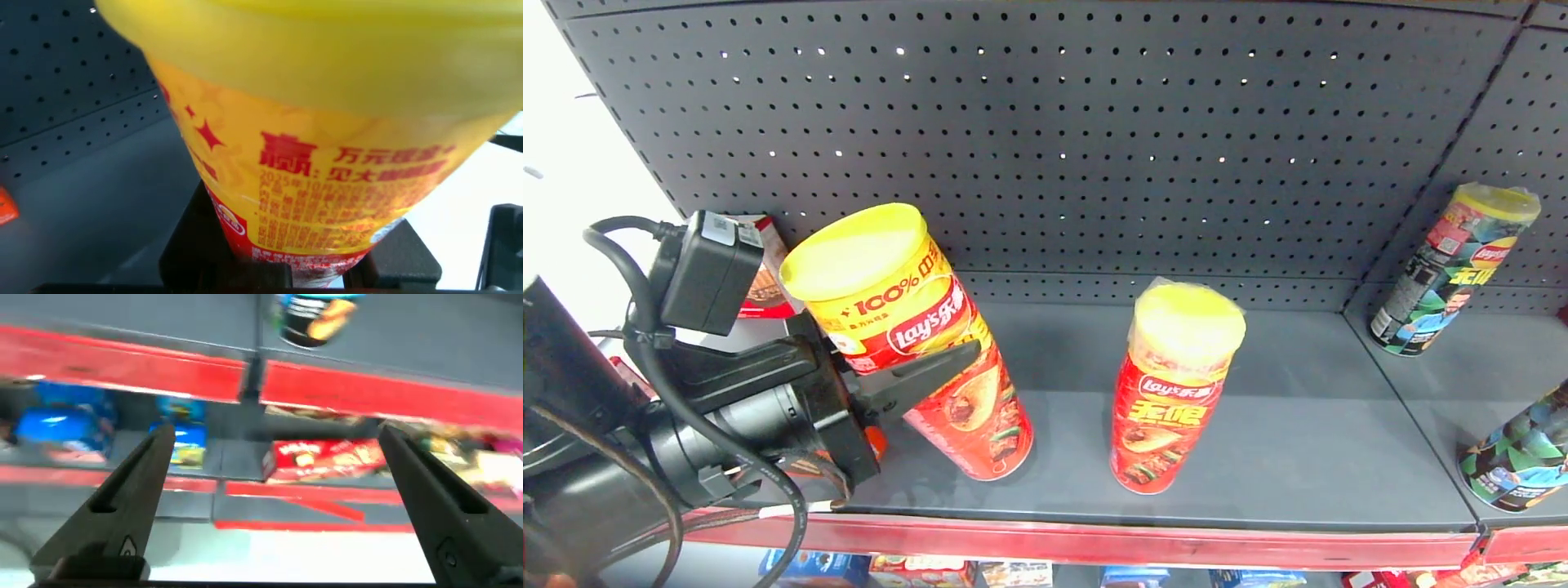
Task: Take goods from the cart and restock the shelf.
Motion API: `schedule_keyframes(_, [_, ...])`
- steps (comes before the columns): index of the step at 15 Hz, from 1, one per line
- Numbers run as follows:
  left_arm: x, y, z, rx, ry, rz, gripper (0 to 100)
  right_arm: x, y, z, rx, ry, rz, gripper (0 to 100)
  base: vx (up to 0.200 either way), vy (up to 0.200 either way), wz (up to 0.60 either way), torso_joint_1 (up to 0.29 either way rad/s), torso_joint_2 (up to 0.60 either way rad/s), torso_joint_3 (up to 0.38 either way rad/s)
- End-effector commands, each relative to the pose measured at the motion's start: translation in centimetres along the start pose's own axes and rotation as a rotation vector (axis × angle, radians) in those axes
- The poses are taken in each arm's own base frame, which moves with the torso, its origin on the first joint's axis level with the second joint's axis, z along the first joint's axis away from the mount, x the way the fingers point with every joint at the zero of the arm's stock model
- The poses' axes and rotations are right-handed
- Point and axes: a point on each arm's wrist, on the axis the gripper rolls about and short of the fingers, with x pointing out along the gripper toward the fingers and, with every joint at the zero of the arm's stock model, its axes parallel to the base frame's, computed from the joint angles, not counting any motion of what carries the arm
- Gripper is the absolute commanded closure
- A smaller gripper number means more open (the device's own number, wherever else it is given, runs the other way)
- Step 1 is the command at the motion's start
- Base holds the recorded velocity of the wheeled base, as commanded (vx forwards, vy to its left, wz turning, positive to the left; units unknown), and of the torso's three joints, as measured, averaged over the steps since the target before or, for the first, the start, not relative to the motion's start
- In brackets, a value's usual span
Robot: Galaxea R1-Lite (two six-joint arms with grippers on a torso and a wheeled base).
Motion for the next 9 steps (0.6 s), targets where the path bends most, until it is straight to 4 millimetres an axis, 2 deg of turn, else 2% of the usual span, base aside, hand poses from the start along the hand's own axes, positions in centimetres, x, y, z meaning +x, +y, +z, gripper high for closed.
schedule_keyframes(1, [0.49, 0.03, -0.26, -0.003, 0.011, -0.011, 100, -1.01, 0.23, -0.23, 0.025, -0.106, -0.068, 0, 0.000, 0.000, 0.00, 0.000, 0.00, 0.000])
schedule_keyframes(4, [0.55, -0.05, -0.30, -0.003, 0.012, -0.015, 100, -1.23, 0.26, -0.30, 0.038, -0.144, -0.068, 0, 0.000, 0.000, 0.00, 0.000, 0.00, 0.000])
schedule_keyframes(5, [0.48, -0.12, -0.31, -0.003, 0.012, -0.017, 100, -1.18, 0.09, -0.28, 0.064, -0.152, -0.140, 0, 0.000, 0.000, 0.00, 0.000, 0.00, 0.000])
schedule_keyframes(8, [0.45, -0.44, -0.25, -0.002, 0.010, -0.029, 100, -1.17, -0.03, -0.38, 0.295, -0.162, -0.182, 0, 0.000, 0.000, 0.00, 0.000, 0.00, 0.000])
schedule_keyframes(9, [0.40, -0.53, -0.35, -0.005, 0.014, -0.032, 100, -1.05, 0.11, -0.63, 0.289, -0.157, -0.142, 0, 0.000, 0.000, 0.00, 0.000, 0.00, 0.000])
